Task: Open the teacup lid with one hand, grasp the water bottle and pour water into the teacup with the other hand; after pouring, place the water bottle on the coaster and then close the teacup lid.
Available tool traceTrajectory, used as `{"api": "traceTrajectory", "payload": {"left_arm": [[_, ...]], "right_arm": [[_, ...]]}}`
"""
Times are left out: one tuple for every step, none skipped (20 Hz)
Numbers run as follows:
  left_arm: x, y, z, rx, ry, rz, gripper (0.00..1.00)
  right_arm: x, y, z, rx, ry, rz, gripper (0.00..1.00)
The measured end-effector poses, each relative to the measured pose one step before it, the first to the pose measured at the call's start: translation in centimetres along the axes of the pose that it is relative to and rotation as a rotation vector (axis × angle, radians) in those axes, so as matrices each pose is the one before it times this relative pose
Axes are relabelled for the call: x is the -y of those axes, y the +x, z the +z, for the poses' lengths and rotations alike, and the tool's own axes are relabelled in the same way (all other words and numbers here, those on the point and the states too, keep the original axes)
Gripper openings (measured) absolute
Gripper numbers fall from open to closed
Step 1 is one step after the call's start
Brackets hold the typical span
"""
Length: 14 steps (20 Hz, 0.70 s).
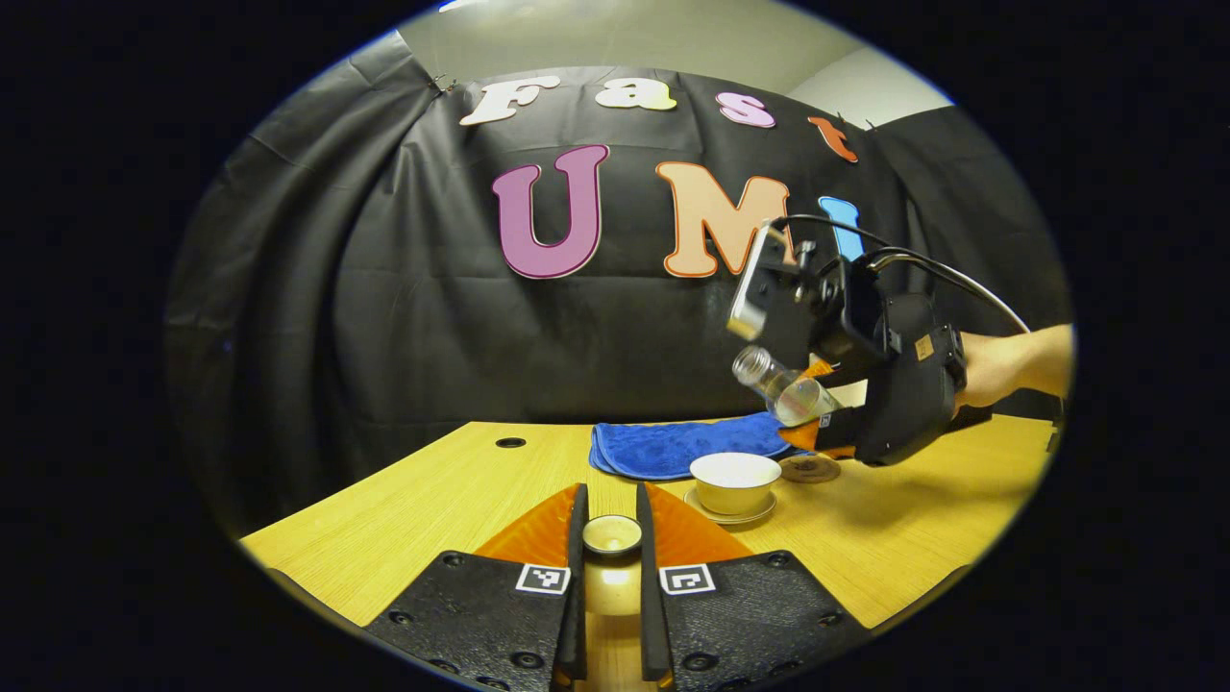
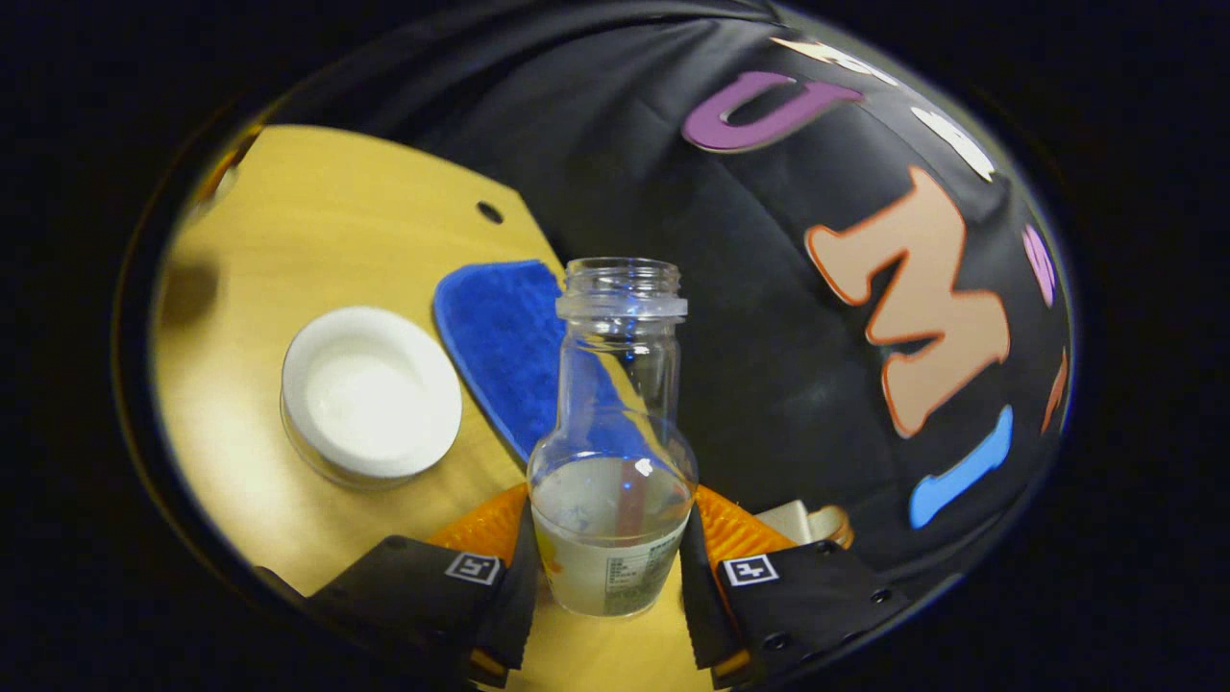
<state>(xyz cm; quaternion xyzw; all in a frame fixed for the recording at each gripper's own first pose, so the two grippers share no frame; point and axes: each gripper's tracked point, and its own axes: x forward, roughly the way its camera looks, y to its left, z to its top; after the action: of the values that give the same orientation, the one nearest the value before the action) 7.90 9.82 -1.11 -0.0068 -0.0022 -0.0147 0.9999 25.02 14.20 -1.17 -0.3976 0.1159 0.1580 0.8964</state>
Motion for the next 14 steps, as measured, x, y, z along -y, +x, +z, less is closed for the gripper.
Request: {"api": "traceTrajectory", "payload": {"left_arm": [[0.009,0.02,-0.04,-0.00089,0.00003,0.00012,0.19],[-0.02,-0.005,0.014,0.00059,-0.00014,0.00004,0.19],[0.004,-0.006,0.021,-0.00075,0.00029,0.00016,0.19],[0.001,-0.027,0.011,0.00065,-0.00031,-0.00009,0.19],[-0.006,0.017,0.008,-0.00069,0.00025,0.00015,0.19],[-0.013,0.0,0.01,0.00061,-0.00014,0.00008,0.19],[0.006,-0.018,0.01,-0.00062,0.00015,0.00017,0.19],[0.028,0.013,-0.035,0.00048,-0.0001,-0.00025,0.19],[-0.005,-0.016,0.044,-0.00061,-0.00002,0.00012,0.19],[-0.012,0.006,-0.024,0.00039,-0.00016,-0.00006,0.19],[0.001,0.028,-0.02,-0.00054,0.00016,0.00001,0.19],[0.002,-0.004,-0.009,0.00051,-0.00013,-0.00013,0.19],[-0.015,-0.031,0.067,-0.00043,0.00012,0.00001,0.19],[-0.001,-0.004,-0.019,0.00018,-0.0004,-0.00011,0.19]], "right_arm": [[0.453,0.225,-0.084,0.01316,0.10949,0.0086,0.7],[0.039,0.092,-0.474,0.00487,0.11512,0.01462,0.68],[0.344,0.367,-0.264,0.0129,0.10557,0.00834,0.66],[0.318,0.188,-0.156,0.01189,0.08775,0.00006,0.7],[0.273,0.066,-0.435,0.00935,0.07427,-0.00154,0.7],[0.434,0.14,-0.279,0.0131,0.05412,-0.01056,0.69],[0.593,0.166,-0.176,0.00951,0.03399,-0.01451,0.69],[0.574,-0.281,-0.409,0.00492,0.02621,-0.01029,0.69],[0.416,0.18,-0.422,-0.00277,0.02219,-0.00542,0.69],[0.143,0.213,-0.254,0.00172,0.02398,-0.00096,0.69],[0.042,0.188,-0.068,0.00681,0.02233,-0.00059,0.69],[0.048,0.17,0.115,0.01104,0.01818,-0.008,0.69],[0.022,0.1,-0.05,0.00578,0.01997,-0.00288,0.7],[-0.055,0.046,-0.497,-0.00376,0.02208,-0.00419,0.69]]}}
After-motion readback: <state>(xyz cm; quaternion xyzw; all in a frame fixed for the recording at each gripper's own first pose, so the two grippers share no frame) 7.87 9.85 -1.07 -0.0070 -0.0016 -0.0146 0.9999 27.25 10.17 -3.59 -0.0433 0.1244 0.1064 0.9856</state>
